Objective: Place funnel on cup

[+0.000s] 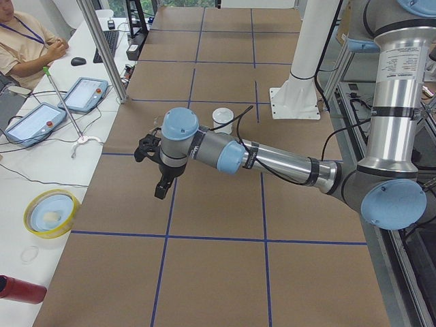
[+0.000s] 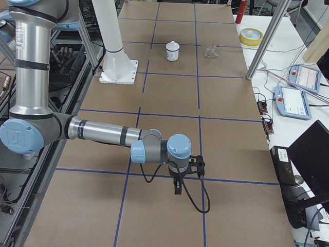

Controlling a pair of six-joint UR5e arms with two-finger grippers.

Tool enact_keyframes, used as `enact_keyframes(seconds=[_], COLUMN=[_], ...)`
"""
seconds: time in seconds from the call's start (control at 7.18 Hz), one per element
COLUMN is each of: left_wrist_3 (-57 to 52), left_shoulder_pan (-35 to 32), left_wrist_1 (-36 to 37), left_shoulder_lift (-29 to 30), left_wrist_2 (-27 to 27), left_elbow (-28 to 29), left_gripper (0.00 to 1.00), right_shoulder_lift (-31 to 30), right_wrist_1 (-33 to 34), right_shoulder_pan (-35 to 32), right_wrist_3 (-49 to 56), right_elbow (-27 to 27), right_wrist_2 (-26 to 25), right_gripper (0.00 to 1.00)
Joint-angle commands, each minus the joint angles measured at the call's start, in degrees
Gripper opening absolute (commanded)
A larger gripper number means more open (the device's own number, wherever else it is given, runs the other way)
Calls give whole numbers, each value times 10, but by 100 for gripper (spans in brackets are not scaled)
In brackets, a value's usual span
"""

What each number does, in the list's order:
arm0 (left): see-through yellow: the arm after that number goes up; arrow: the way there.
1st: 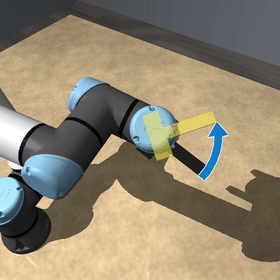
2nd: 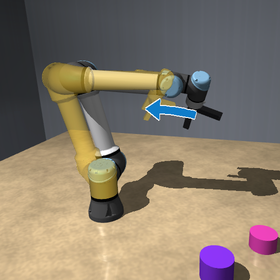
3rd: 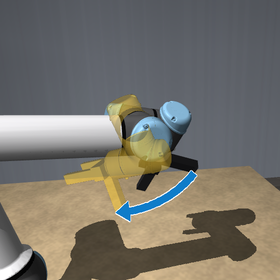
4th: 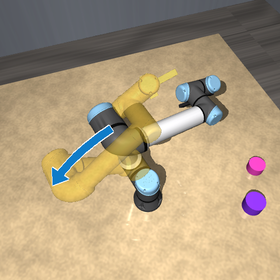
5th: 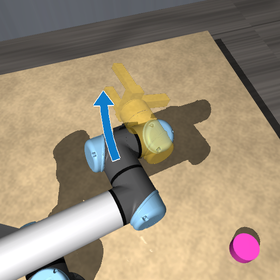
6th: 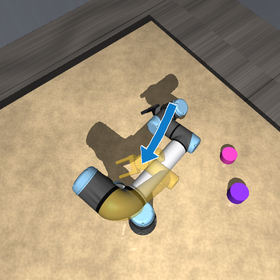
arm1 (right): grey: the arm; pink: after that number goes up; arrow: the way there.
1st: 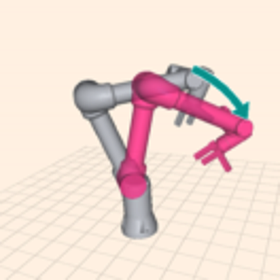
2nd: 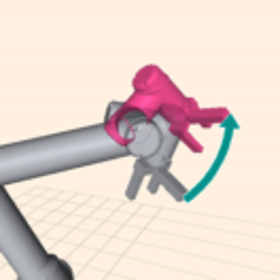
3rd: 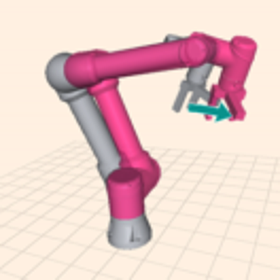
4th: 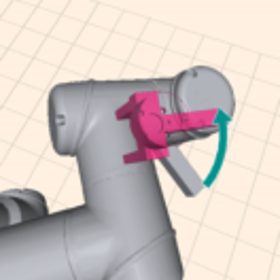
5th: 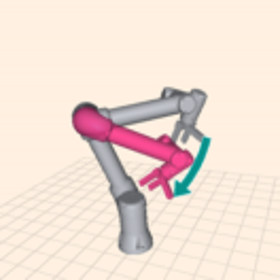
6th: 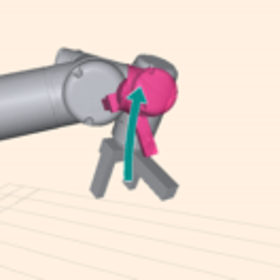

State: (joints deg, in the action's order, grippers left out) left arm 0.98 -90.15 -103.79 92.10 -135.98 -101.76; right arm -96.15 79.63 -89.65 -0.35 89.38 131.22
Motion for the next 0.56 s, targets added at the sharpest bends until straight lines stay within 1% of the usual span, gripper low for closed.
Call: enact_keyframes(seconds=[0.0, 0.14, 0.28, 0.42], left_wrist_3=[30, 106, 211, 331], left_shoulder_pan=[55, 127, 182, 249], left_wrist_1=[-68, -70, -70, -69], left_shoulder_lift=[-11, -4, 21, 26], left_wrist_2=[-9, -2, 19, 63], left_elbow=[-2, -5, -22, -59], left_gripper=[100, 100, 100, 100], right_shoulder_lift=[0, 0, 0, 0], right_wrist_1=[0, 0, 0, 0], right_shoulder_pan=[0, 0, 0, 0], right_wrist_3=[0, 0, 0, 0], right_elbow=[-1, 1, 0, 0], right_wrist_2=[0, 0, 0, 0], right_gripper=[100, 100, 100, 100])
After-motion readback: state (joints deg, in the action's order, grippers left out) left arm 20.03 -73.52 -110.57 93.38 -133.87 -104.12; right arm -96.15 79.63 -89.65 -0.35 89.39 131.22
